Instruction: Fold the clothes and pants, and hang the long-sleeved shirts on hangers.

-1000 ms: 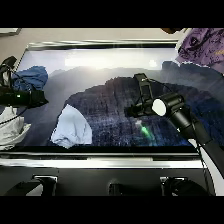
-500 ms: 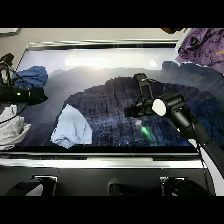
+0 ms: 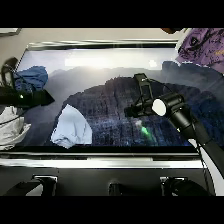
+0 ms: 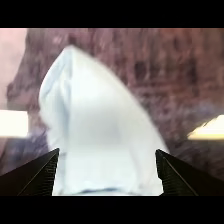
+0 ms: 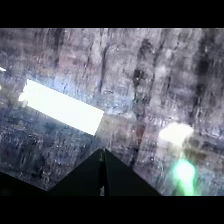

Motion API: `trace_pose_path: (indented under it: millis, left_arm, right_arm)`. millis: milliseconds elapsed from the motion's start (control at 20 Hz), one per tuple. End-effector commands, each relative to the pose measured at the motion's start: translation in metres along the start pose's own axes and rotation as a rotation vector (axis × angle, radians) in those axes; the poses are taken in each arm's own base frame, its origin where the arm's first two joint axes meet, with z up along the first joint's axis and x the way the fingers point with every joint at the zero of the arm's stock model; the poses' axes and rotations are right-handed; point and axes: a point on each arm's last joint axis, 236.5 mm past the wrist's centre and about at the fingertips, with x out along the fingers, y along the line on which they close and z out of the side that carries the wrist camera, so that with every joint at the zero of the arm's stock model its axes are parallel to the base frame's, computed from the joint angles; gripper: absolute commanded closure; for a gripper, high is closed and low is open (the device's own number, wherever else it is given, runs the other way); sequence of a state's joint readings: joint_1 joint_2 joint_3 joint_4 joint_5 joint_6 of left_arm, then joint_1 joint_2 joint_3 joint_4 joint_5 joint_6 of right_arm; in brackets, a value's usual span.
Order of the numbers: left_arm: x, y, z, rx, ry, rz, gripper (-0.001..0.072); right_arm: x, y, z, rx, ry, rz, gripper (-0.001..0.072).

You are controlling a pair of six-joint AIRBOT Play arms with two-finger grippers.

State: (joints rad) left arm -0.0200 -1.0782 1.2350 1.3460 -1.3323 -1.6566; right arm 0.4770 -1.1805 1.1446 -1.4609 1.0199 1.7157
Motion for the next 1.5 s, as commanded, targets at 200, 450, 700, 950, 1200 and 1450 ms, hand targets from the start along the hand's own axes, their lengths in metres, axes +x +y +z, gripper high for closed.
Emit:
trace_pose_path:
  millis: [200,450,700,950,1200,1450]
  left_arm:
    - [0.097,0.040,-0.080,-0.134,0.177,0.094,-0.0011]
    - [0.139,0.016,-0.116,-0.106,0.296,0.062,-0.0005]
    - [0.133,-0.045,-0.103,-0.086,0.287,-0.109,0.0685]
    - [0.091,-0.175,-0.054,-0.040,0.122,-0.420,0.0685]
    - [0.089,-0.274,-0.037,-0.111,0.003,-0.619,0.0685]
    - [0.157,-0.287,-0.058,-0.173,0.058,-0.573,0.0376]
  right_arm:
    - [0.000,0.000,0.000,-0.001,0.002,0.000,0.0679]
    - [0.000,0.001,0.000,0.001,0.002,0.002,0.0679]
    - [-0.001,0.000,-0.022,0.033,0.094,-0.002,0.0619]
    - [-0.024,-0.037,-0.055,-0.018,0.219,-0.160,0.0535]
    - [-0.090,-0.101,-0.072,-0.054,0.250,-0.451,0.0376]
    - [-0.100,-0.104,-0.051,0.021,0.092,-0.464,0.0308]
